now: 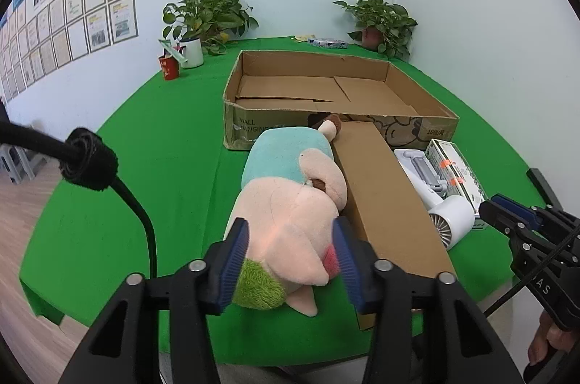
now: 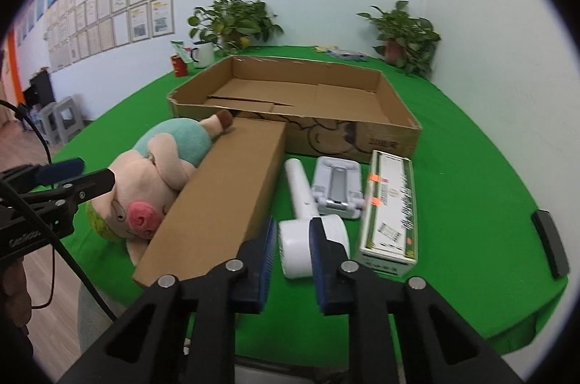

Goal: Organize objects
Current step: 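Reach both grippers to the plush pig and close on it, then lift the plush pig with the left gripper and carry it toward the large box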

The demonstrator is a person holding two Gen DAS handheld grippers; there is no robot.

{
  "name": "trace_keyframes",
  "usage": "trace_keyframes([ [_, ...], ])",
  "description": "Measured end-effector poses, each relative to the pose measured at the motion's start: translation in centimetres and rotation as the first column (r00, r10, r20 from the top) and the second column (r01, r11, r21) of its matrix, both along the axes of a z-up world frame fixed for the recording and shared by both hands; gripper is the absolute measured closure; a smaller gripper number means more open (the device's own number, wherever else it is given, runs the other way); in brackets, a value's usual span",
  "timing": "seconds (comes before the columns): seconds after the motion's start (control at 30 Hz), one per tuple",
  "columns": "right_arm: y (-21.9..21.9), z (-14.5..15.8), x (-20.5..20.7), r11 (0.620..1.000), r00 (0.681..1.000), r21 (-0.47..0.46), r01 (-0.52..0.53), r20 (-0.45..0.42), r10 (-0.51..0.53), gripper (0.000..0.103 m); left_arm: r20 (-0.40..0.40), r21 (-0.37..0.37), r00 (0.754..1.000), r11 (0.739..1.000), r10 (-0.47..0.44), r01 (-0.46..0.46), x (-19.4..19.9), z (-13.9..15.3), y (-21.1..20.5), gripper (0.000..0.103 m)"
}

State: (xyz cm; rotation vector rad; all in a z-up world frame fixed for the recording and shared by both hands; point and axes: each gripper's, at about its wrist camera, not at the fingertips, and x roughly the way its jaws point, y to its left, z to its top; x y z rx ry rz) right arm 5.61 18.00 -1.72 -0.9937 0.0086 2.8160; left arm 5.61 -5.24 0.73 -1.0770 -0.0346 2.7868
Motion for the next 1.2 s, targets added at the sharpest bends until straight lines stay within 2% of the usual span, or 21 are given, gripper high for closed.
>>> trace_keyframes([
  [0.03,0.2,-0.1,-0.1,1.000,1.000,-0.011,-0.016,-0.008,0.016,0.086,-0.005,0.004,1.000,1.000,0.005,-0.005,0.1,0.1,-0.2,0.059],
  [0.07,0.4,-0.1,-0.3,0.999,0.999,-0.020,-0.034,-0.014,0.034,0.085,-0.020,0.008,1.000,1.000,0.015,-0.015,0.3,0.3,-0.2,0.054],
  [0.1,0.7,0.0,-0.5,0.998,0.998,-0.026,-0.055,-0.020,0.055,0.082,-0.026,0.011,0.999,1.000,0.021,-0.020,0.4,0.5,-0.2,0.035],
  [0.13,0.9,0.0,-0.8,0.997,0.998,-0.029,-0.067,-0.021,0.066,0.060,-0.031,0.013,0.999,0.999,0.032,-0.032,0.4,0.7,-0.3,0.020],
  [0.17,1.2,0.1,-1.1,0.996,0.996,-0.041,-0.083,-0.023,0.082,0.021,-0.041,0.014,0.998,0.999,0.050,-0.050,0.3,1.0,-0.4,0.000],
  [0.2,1.7,0.2,-1.2,0.991,0.993,-0.073,-0.112,-0.036,0.110,0.009,-0.055,0.019,0.997,0.998,0.059,-0.058,0.2,1.3,-0.4,0.000],
  [0.23,2.1,0.4,-1.2,0.984,0.989,-0.107,-0.139,-0.062,0.133,0.000,-0.052,0.020,0.997,0.998,0.055,-0.054,-0.1,1.5,-0.5,0.000],
  [0.37,3.0,0.5,-1.6,0.976,0.985,-0.141,-0.167,-0.076,0.158,0.001,-0.014,0.005,1.000,1.000,0.013,-0.013,-1.9,1.7,-0.2,0.000],
  [0.43,3.5,0.2,-1.7,0.970,0.984,-0.172,-0.173,-0.080,0.161,0.001,0.016,0.015,0.999,0.999,-0.041,0.041,-2.7,1.2,0.0,0.000],
  [0.53,4.1,-0.2,-2.2,0.958,0.984,-0.227,-0.178,-0.065,0.167,0.001,0.063,0.048,0.993,0.994,-0.101,0.098,-3.8,-0.1,0.0,0.000],
  [0.67,3.1,-0.4,-2.9,0.947,0.974,-0.231,-0.224,-0.052,0.218,0.001,0.102,0.076,0.988,0.991,-0.120,0.112,-4.9,-2.4,-0.7,0.001],
  [0.73,2.4,-0.6,-3.3,0.938,0.968,-0.241,-0.250,-0.042,0.247,0.001,0.114,0.077,0.983,0.987,-0.146,0.138,-5.5,-3.5,-0.7,0.006],
  [0.8,1.5,-0.6,-3.9,0.923,0.959,-0.265,-0.279,-0.034,0.281,0.001,0.119,0.021,0.983,0.990,-0.140,0.139,-5.9,-4.6,-0.5,0.017],
  [0.83,1.2,-0.5,-4.2,0.913,0.955,-0.282,-0.293,-0.033,0.296,0.001,0.120,0.018,0.982,0.989,-0.146,0.145,-5.9,-4.9,-0.6,0.017],
  [1.0,-0.1,0.0,-6.1,0.880,0.945,-0.359,-0.311,-0.017,0.327,0.001,0.140,0.111,0.981,0.987,-0.133,0.118,-5.8,-5.0,-2.5,0.034],
  [1.2,-2.2,0.9,-8.7,0.837,0.910,-0.386,-0.388,-0.017,0.414,0.001,0.160,0.117,0.984,0.991,-0.078,0.059,-3.7,-4.3,-4.9,0.039],
])
